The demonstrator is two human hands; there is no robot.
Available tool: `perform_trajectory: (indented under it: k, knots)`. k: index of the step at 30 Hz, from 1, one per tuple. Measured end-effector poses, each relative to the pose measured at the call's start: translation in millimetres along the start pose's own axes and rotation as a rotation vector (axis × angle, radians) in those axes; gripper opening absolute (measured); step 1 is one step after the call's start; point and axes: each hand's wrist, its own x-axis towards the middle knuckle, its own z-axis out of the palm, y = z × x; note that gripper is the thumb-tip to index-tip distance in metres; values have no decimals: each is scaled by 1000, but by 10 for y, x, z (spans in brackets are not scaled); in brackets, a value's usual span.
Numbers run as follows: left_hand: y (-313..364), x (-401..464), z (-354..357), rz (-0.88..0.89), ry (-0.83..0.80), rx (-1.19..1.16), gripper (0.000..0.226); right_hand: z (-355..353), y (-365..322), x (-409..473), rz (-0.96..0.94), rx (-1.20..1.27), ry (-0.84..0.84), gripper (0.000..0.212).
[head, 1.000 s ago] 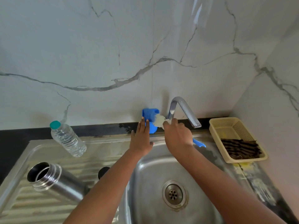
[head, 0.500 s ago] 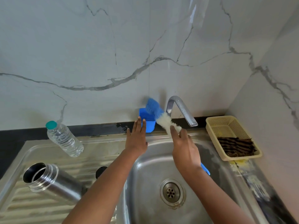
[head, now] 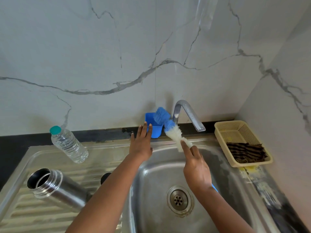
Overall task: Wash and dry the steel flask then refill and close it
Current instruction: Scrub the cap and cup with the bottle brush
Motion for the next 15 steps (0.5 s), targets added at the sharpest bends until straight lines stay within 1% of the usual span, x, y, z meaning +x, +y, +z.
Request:
perform_trajectory:
  k: [3,6,9,11,15]
  knots:
    - [10,-1,-14,2,-2,21,100,-11,17,6,6,37,-29,80]
    - [5,-38,-37,20,11,42,105,-37,38,-3,34,86,34,77]
    - [-25,-169,-61,9,65,-19,111,-79,107,-64,15,106,86,73]
    - [-83,-320,-63,-49,69,-49,104,-133,175,-123,24,131,97,70]
    - [-336,-702,-39,-235,-64,6,83,-170,296,-337,31,187,106,62]
